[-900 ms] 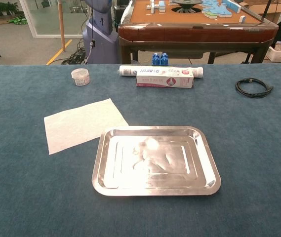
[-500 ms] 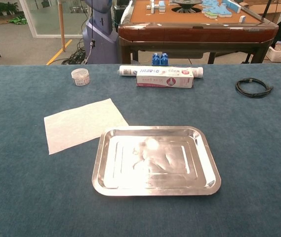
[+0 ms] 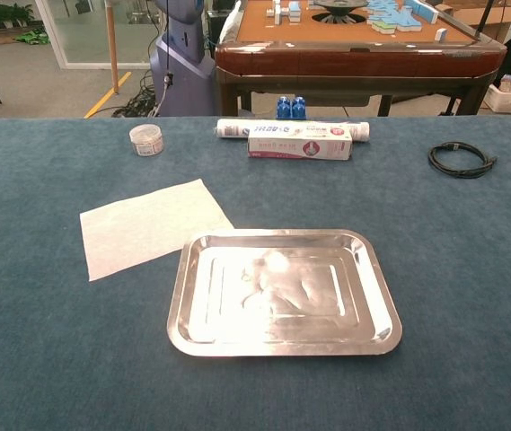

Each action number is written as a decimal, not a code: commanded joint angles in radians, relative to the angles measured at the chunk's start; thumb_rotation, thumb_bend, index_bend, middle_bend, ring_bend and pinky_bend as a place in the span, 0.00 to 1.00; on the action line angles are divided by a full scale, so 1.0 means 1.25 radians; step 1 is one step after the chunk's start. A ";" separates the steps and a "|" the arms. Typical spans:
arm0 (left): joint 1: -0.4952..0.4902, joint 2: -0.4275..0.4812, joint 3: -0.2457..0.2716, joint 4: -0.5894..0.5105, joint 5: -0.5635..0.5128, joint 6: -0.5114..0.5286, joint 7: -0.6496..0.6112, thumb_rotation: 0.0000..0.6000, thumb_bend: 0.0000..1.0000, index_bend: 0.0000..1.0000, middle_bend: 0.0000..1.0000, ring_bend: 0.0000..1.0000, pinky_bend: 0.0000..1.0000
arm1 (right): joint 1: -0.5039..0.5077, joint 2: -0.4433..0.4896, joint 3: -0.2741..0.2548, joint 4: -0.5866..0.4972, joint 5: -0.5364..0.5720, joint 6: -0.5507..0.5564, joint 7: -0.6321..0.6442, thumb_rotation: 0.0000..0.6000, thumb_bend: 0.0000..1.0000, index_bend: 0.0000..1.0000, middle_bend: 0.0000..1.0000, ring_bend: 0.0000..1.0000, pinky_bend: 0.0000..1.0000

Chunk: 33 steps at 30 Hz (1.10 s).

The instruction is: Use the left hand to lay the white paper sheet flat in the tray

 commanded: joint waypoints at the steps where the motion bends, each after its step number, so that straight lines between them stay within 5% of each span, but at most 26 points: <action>1: -0.042 -0.021 0.005 0.052 0.041 -0.024 -0.037 1.00 0.07 0.27 0.08 0.00 0.28 | 0.000 0.000 0.000 0.000 0.001 -0.001 0.000 1.00 0.45 0.41 0.33 0.19 0.29; 21: -0.199 -0.132 0.043 0.203 0.132 -0.103 -0.162 1.00 0.07 0.42 0.00 0.00 0.23 | -0.001 -0.003 0.001 0.005 0.010 -0.007 -0.001 1.00 0.45 0.41 0.33 0.19 0.29; 33: -0.260 -0.197 0.038 0.245 0.129 -0.142 -0.090 1.00 0.07 0.42 0.00 0.00 0.20 | 0.002 -0.004 0.001 0.007 0.013 -0.014 -0.002 1.00 0.45 0.41 0.33 0.19 0.29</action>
